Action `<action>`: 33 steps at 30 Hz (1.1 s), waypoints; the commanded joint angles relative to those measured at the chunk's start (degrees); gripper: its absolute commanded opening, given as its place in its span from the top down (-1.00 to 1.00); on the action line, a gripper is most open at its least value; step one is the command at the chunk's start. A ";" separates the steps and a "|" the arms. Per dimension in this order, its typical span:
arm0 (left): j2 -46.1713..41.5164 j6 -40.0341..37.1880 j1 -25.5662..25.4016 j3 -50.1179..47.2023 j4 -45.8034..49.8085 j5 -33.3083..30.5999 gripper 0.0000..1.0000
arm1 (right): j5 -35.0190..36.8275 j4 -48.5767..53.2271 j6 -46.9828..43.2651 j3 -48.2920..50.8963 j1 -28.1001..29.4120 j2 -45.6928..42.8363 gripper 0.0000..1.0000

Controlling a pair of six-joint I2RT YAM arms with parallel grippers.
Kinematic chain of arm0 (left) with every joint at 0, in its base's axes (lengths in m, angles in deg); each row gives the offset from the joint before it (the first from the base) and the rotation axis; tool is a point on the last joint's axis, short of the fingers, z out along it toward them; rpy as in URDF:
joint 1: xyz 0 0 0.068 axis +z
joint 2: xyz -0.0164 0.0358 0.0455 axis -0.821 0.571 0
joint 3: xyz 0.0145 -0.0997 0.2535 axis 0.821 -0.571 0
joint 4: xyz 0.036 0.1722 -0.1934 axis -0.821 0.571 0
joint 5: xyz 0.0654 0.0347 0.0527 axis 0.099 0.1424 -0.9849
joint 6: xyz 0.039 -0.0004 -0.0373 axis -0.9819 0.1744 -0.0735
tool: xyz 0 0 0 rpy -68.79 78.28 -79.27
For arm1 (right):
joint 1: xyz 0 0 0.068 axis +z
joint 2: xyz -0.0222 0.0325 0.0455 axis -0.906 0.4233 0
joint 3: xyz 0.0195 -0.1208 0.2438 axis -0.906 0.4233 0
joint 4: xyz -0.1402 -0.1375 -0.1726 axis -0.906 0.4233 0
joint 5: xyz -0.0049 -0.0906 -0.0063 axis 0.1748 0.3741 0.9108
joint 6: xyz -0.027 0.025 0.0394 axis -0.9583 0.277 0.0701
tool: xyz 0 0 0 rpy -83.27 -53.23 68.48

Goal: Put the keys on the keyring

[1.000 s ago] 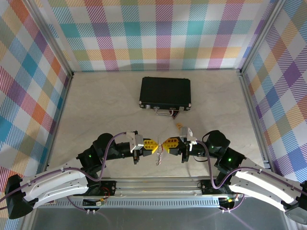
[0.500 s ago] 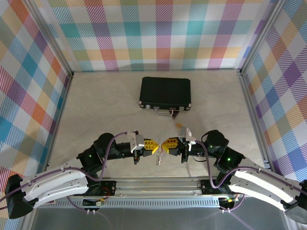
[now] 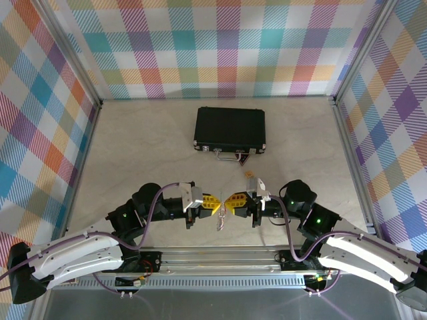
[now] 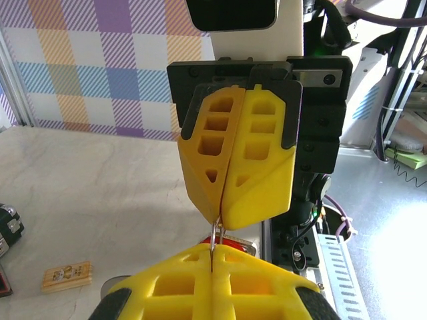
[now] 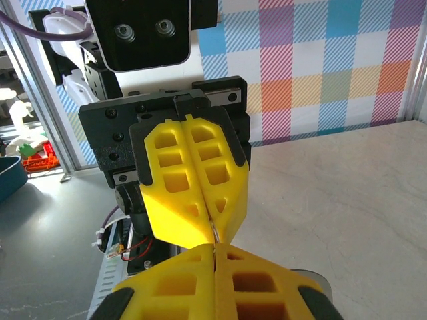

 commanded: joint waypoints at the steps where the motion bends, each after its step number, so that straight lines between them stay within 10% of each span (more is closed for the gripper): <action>1: 0.27 -0.89 -0.42 2.77 -0.11 0.21 1.00 | -3.21 1.61 -1.68 -3.36 0.28 -0.70 1.00; 33: 2.32 -0.43 -0.48 4.71 3.38 0.54 1.00 | -5.22 4.45 -3.02 -3.95 0.30 -0.49 1.00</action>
